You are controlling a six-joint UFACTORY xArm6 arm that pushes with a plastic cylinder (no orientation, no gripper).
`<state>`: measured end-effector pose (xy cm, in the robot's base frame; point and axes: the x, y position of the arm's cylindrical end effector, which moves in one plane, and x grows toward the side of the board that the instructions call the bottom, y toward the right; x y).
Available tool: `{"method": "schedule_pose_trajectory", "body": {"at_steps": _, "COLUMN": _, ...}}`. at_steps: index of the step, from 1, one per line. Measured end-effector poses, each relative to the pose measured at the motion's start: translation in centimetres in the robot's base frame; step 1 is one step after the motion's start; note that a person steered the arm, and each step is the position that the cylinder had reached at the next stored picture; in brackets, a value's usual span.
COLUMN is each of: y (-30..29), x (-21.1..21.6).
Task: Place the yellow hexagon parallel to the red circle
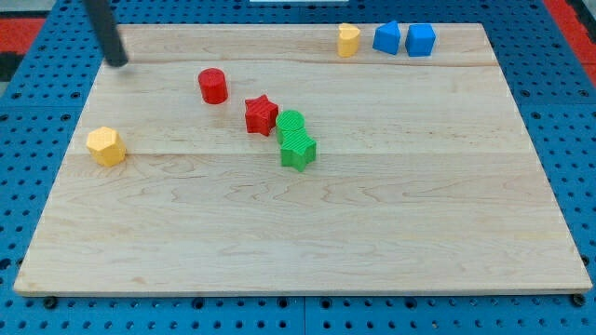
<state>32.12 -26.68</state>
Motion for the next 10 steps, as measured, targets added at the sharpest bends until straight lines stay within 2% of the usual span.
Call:
{"method": "schedule_pose_trajectory", "body": {"at_steps": 1, "y": 8.7, "x": 7.8}}
{"method": "schedule_pose_trajectory", "body": {"at_steps": 2, "y": 13.7, "x": 11.7}}
{"method": "schedule_pose_trajectory", "body": {"at_steps": 3, "y": 7.8, "x": 20.0}}
{"method": "schedule_pose_trajectory", "body": {"at_steps": 4, "y": 2.2, "x": 20.0}}
{"method": "schedule_pose_trajectory", "body": {"at_steps": 6, "y": 5.0, "x": 12.2}}
{"method": "schedule_pose_trajectory", "body": {"at_steps": 7, "y": 7.3, "x": 14.0}}
{"method": "schedule_pose_trajectory", "body": {"at_steps": 8, "y": 2.5, "x": 16.4}}
{"method": "schedule_pose_trajectory", "body": {"at_steps": 9, "y": -3.8, "x": 15.3}}
{"method": "schedule_pose_trajectory", "body": {"at_steps": 10, "y": -2.8, "x": 14.1}}
